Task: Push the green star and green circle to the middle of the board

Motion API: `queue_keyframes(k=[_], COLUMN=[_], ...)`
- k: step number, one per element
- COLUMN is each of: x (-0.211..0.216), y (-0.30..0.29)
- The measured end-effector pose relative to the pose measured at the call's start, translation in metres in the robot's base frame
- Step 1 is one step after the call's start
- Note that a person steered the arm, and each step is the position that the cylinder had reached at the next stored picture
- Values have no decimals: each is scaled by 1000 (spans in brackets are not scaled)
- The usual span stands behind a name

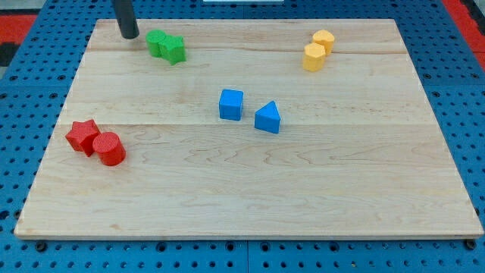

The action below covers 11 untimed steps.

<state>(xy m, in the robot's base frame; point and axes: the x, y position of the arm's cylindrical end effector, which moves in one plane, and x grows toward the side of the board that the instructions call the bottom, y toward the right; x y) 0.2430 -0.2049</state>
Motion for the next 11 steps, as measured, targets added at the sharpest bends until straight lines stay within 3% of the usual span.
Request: queue_keyframes(k=[2,5,8,10,11], x=[4,45,84,85,100], y=[80,109,101,148,111])
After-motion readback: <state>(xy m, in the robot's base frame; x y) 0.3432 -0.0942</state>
